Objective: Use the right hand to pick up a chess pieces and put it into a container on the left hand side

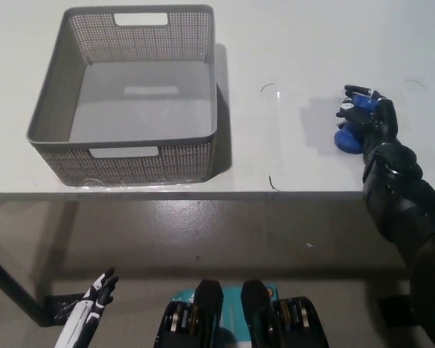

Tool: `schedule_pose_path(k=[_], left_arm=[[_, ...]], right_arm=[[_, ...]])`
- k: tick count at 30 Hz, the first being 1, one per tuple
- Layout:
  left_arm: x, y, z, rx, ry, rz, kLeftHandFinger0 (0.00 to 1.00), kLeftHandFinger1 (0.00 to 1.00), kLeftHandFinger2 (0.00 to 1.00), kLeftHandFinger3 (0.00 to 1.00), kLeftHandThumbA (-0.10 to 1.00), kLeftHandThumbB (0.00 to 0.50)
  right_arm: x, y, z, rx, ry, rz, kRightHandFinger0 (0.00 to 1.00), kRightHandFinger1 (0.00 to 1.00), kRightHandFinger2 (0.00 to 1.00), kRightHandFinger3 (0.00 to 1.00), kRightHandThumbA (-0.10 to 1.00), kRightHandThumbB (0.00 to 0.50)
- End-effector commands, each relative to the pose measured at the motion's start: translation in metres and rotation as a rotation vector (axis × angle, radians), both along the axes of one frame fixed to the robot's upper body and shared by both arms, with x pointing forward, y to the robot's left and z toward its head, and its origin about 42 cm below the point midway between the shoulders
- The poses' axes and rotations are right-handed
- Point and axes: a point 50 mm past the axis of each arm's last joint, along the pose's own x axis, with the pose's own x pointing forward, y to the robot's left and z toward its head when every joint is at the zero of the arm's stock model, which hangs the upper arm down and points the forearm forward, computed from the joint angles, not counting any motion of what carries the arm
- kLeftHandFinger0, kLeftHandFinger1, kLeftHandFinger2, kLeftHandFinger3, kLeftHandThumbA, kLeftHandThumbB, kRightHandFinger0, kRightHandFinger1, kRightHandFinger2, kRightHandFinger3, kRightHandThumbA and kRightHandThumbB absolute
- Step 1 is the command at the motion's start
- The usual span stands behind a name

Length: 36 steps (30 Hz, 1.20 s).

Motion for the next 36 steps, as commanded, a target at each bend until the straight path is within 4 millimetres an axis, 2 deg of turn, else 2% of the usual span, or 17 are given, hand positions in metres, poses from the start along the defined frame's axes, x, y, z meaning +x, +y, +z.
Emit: schedule_pose_path(k=[1,4,5,7,9,10,13,15,19,23,25,26,29,33,34,35,36], left_arm=[[0.006,0.006,0.01,0.026,-0.046,-0.009,1.0,1.0,1.0,1.0,1.0,0.193],[0.008,0.006,0.011,0.027,-0.05,-0.011,1.0,1.0,1.0,1.0,1.0,0.189],[0.008,0.006,0.011,0.027,-0.051,-0.01,1.0,1.0,1.0,1.0,1.0,0.183],[0.008,0.007,0.011,0.028,-0.051,-0.011,1.0,1.0,1.0,1.0,1.0,0.181],[0.008,0.007,0.011,0.028,-0.05,-0.012,1.0,1.0,1.0,1.0,1.0,0.183],[0.008,0.007,0.011,0.027,-0.05,-0.012,1.0,1.0,1.0,1.0,1.0,0.185],[0.007,0.007,0.01,0.026,-0.047,-0.011,1.0,1.0,1.0,1.0,1.0,0.188],[0.006,0.007,0.009,0.034,-0.047,-0.017,1.0,1.0,1.0,1.0,1.0,0.185],[0.005,0.006,0.009,0.032,-0.036,-0.015,1.0,1.0,1.0,1.0,1.0,0.208],[0.002,0.005,0.006,0.025,-0.026,-0.018,1.0,1.0,1.0,1.0,1.0,0.205],[0.001,0.004,0.006,0.027,-0.028,-0.023,1.0,1.0,1.0,1.0,1.0,0.197],[0.004,0.004,0.007,0.027,-0.032,-0.024,1.0,1.0,1.0,1.0,1.0,0.196],[-0.002,0.002,0.003,0.008,-0.016,-0.024,1.0,1.0,1.0,1.0,1.0,0.212],[0.0,0.0,0.003,-0.008,-0.013,-0.025,1.0,1.0,1.0,1.0,1.0,0.226],[-0.001,-0.001,0.002,-0.007,-0.012,-0.027,1.0,1.0,1.0,1.0,1.0,0.227],[-0.002,-0.002,0.002,-0.007,-0.01,-0.03,1.0,1.0,1.0,1.0,1.0,0.228],[-0.002,-0.002,0.002,-0.007,-0.009,-0.033,1.0,1.0,1.0,1.0,1.0,0.228]], right_arm=[[0.026,0.021,0.077,0.002,-0.23,0.031,0.0,0.39,0.72,0.64,-0.1,0.093],[0.03,0.034,0.1,-0.001,-0.32,0.074,0.0,0.37,0.69,0.71,-0.1,0.105],[0.031,0.038,0.106,-0.002,-0.339,0.081,0.0,0.32,0.64,0.66,-0.1,0.163],[0.033,0.051,0.125,-0.015,-0.396,0.103,0.0,0.29,0.64,0.61,-0.1,0.168],[0.035,0.064,0.141,-0.047,-0.445,0.131,0.0,0.29,0.66,0.62,-0.1,0.178],[0.035,0.071,0.15,-0.074,-0.458,0.14,0.0,0.24,0.61,0.6,-0.1,0.18],[0.035,0.089,0.168,-0.116,-0.494,0.168,0.0,0.19,0.54,0.58,-0.1,0.159],[0.034,0.105,0.18,-0.113,-0.518,0.18,0.0,0.14,0.48,0.5,-0.1,0.16],[0.029,0.14,0.197,-0.132,-0.55,0.234,0.0,0.19,0.55,0.55,-0.1,0.107],[0.022,0.171,0.204,-0.171,-0.56,0.277,0.0,0.21,0.55,0.54,-0.1,0.12],[0.017,0.193,0.207,-0.222,-0.564,0.287,0.0,0.22,0.56,0.57,-0.1,0.169],[0.016,0.196,0.209,-0.218,-0.574,0.301,0.0,0.23,0.59,0.59,-0.1,0.162],[0.005,0.228,0.206,-0.237,-0.576,0.379,0.0,0.28,0.66,0.65,-0.1,0.135],[-0.006,0.257,0.207,-0.274,-0.56,0.412,0.0,0.27,0.64,0.61,-0.1,0.151],[-0.008,0.261,0.206,-0.285,-0.555,0.421,0.0,0.28,0.64,0.67,-0.1,0.156],[-0.011,0.268,0.202,-0.291,-0.546,0.433,0.03,0.27,0.57,0.5,-0.1,0.15],[-0.012,0.27,0.201,-0.297,-0.544,0.44,0.01,0.24,0.51,0.42,-0.1,0.147]])
